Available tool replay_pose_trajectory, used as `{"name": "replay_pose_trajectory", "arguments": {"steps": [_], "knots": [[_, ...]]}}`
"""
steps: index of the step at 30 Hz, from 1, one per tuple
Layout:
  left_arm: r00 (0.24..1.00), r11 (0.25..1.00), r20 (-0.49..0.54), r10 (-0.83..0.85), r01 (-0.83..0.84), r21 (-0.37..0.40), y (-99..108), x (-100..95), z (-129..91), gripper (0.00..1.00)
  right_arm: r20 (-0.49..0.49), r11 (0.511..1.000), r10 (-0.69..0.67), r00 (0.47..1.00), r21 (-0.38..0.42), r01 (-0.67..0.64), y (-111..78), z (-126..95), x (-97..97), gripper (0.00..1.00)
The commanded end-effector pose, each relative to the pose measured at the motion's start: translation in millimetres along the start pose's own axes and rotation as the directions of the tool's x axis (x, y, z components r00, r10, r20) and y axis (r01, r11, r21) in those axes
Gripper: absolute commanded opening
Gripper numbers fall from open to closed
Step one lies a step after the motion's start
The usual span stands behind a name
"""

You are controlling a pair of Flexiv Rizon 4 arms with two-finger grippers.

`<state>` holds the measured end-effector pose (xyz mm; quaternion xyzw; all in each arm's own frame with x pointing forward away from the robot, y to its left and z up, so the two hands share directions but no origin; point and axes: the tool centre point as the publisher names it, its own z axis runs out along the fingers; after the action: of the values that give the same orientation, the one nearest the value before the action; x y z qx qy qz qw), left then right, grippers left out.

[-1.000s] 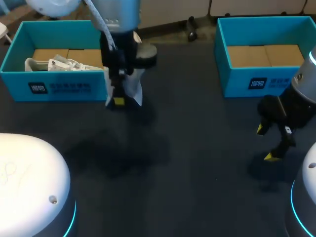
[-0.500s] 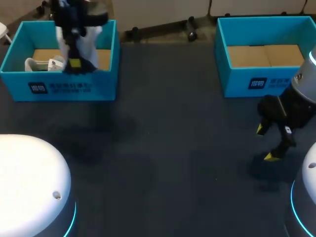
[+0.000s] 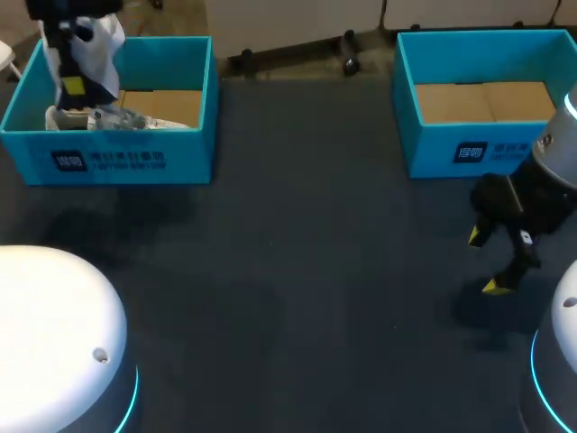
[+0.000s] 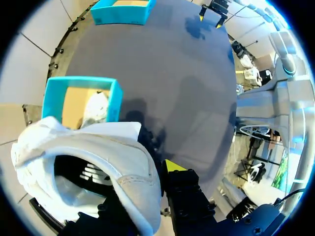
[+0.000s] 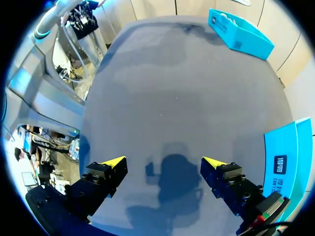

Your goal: Take the shoe out of the shoebox, open the shoe tongue, remove and reinsert the insole, then place the shoe into the shoebox

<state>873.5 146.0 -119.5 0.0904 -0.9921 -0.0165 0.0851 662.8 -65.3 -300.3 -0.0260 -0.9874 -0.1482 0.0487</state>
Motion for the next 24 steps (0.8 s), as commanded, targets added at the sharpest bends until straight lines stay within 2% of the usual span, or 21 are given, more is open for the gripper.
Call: {"name": "replay_pose_trajectory", "arguments": {"steps": [1,5,21,22,24], "knots": [[1.000,1.000,-0.019,0.015,-0.015,0.013,21.7,-18.9,-15.2,0.00,0.001,1.000,-0.001,1.000,0.000,0.001,-0.5,0.7,0.6,1.00],[0.997,0.999,-0.064,0.049,-0.049,-0.012,37.5,-49.9,-26.9,0.00,0.001,1.000,-0.001,1.000,0.000,0.001,-0.5,0.7,0.6,1.00],[0.997,0.999,-0.064,0.049,-0.049,-0.012,37.5,-49.9,-26.9,0.00,0.001,1.000,-0.001,1.000,0.000,0.001,-0.5,0.7,0.6,1.00],[0.999,0.999,-0.012,0.030,-0.031,-0.041,41.9,-65.0,-26.3,0.00,0.001,1.000,-0.001,1.000,0.000,0.001,-0.5,0.7,0.6,1.00],[0.998,0.997,-0.006,0.069,-0.069,-0.020,46.9,-78.2,-27.9,0.00,0.001,1.000,-0.001,1.000,0.000,0.001,-0.5,0.7,0.6,1.00]]}}
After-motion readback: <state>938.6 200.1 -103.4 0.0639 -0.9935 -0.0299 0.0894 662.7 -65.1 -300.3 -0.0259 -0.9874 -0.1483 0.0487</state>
